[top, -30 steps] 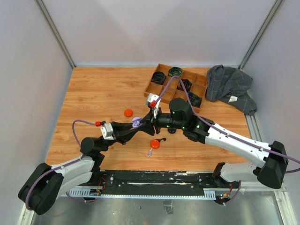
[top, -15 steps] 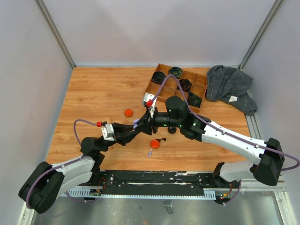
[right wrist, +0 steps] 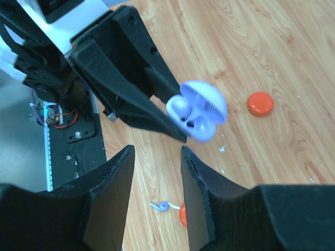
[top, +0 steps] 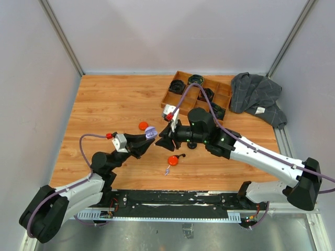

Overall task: Insert the wireless bluetooth earbuds into the charging case
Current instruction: Adjust the earbud with the charging case, then pick up the earbud from the center of the board.

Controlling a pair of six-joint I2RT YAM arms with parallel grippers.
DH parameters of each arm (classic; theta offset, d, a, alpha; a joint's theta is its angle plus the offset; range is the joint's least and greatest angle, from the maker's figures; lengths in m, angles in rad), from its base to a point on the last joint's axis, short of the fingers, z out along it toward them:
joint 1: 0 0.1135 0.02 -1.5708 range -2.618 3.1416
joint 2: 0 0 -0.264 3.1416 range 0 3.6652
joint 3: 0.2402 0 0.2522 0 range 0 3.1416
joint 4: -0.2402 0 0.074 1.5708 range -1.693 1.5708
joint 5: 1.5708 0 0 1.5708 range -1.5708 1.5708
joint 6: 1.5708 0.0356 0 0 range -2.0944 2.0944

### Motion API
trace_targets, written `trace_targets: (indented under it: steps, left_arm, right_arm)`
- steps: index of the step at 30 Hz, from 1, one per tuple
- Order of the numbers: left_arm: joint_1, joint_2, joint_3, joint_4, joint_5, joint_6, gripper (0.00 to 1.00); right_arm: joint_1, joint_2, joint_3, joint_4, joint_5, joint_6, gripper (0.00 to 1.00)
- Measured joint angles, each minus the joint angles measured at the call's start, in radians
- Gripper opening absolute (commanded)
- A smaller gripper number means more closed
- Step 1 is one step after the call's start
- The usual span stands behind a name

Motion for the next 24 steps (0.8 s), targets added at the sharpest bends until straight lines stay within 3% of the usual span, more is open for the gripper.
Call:
trace_targets:
  steps: [11,24]
  left_arm:
    - [0.000,-0.048,0.002,-0.281,-0.358,0.014,0.00]
    - [0.001,-0.048,0.019,-0.439,-0.576,-0.023,0.00]
  right_arm:
    - [0.032,-0.003,-0.103,-0.155,0.164,-0.009,0.41]
    - [0.149,0.290,-0.121,-0.214,0.288,0.209,0.37]
